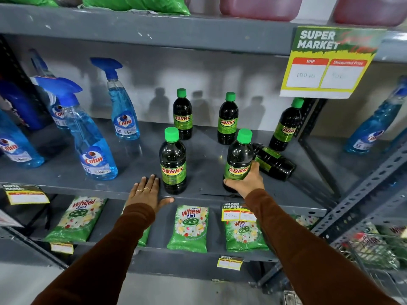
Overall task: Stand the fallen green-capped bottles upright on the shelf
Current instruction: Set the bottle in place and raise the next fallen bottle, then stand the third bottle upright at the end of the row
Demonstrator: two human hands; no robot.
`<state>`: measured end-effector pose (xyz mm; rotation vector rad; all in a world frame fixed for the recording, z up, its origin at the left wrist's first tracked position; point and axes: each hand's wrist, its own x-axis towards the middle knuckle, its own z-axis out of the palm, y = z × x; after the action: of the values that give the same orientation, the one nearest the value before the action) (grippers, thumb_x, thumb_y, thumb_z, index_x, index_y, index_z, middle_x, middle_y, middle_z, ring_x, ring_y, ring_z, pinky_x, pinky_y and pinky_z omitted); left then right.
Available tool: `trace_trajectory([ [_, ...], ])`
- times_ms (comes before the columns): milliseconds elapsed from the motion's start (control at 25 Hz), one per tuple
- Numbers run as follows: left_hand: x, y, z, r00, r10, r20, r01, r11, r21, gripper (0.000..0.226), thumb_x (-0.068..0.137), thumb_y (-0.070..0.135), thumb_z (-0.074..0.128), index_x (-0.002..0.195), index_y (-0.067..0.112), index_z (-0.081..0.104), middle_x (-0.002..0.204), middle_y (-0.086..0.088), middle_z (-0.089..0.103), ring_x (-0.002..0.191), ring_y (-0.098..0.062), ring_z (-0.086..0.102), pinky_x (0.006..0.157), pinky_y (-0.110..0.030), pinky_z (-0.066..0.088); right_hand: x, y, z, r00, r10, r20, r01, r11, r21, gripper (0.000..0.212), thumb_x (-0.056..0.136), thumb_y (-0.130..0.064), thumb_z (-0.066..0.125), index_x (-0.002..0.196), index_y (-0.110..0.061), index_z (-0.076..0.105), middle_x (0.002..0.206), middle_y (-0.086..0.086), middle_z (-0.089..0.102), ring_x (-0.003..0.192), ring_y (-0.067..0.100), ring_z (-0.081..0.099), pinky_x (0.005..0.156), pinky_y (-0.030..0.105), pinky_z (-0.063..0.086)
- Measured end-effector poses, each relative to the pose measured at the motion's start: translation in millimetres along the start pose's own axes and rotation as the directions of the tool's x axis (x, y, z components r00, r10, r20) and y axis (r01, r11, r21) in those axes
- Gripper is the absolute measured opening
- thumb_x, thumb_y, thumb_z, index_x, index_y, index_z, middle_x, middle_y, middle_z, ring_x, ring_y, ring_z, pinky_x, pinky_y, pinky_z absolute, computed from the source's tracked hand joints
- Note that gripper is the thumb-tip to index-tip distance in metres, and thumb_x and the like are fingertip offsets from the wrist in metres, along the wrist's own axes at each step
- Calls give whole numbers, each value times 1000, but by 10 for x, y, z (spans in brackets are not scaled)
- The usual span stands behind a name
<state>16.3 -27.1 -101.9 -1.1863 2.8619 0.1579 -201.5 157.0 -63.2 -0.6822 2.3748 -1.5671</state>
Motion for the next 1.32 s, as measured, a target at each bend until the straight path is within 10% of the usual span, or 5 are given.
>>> trace_trajectory([
  [440, -24, 70, 20, 999, -45, -14, 44, 998, -53, 96, 74, 75, 30, 144, 14, 6, 157, -2, 4, 144, -21, 0, 118, -40, 1, -138, 211, -339, 958, 18, 286, 21, 991, -132, 97, 57, 10, 65, 139, -10, 16, 139, 15, 36, 124, 31, 43, 106, 44, 38],
  [680, -100, 186, 29, 994, -107, -21, 106, 992, -67, 124, 47, 91, 0, 144, 14, 5, 157, -1, 2, 144, -20, -1, 119, -40, 1, 178, 183, -582, 956, -272, -113, 139, 755, -641, 56, 63, -5, 70, 115, 3, 49, 114, 30, 54, 105, 46, 49, 92, 49, 40],
  [880, -98, 215, 50, 984, -167, -57, 164, 985, -51, 144, 25, 91, -22, 144, 16, 7, 157, 0, 3, 144, -17, -1, 118, -38, 0, 483, 285, -672, 987, -90, -132, -52, 601, -798, 65, 83, -23, 59, 135, -3, 26, 134, 32, 40, 125, 46, 35, 108, 56, 23],
  [1320, -64, 167, 104, 980, -193, -55, 191, 981, -36, 99, 71, 79, 29, 144, 16, 6, 157, 0, 2, 144, -18, -2, 118, -38, -1, 391, 340, -559, 929, -45, -368, 29, 998, -48, 73, 79, -18, 67, 135, 6, 25, 129, 35, 37, 119, 48, 37, 102, 51, 31],
])
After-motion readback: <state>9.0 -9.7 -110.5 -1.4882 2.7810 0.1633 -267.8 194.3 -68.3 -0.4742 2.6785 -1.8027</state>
